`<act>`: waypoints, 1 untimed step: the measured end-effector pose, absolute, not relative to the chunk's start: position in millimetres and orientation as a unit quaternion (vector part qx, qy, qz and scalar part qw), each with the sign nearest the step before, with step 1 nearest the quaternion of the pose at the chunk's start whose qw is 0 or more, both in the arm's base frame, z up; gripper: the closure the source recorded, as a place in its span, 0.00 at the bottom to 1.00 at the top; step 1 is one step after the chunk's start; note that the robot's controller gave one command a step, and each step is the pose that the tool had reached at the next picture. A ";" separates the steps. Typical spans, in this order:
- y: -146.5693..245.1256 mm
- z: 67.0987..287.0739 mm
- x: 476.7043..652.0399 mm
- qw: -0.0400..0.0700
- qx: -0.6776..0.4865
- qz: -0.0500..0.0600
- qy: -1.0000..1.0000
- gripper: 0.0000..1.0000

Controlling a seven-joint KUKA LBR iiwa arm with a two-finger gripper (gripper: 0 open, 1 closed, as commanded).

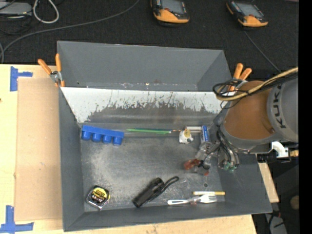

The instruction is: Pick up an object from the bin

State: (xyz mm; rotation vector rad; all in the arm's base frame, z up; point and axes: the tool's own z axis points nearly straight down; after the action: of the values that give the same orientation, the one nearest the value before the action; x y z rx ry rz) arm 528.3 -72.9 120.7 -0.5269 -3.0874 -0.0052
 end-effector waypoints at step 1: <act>-73.0 138.4 528.9 0.004 -0.168 -0.002 -0.986 1.00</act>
Offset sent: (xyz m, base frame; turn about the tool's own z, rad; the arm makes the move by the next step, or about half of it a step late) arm 0.0005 -0.0002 0.0413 -0.0004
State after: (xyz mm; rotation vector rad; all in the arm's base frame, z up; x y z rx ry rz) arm 528.9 -73.0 138.4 -0.5261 -3.0899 -0.0055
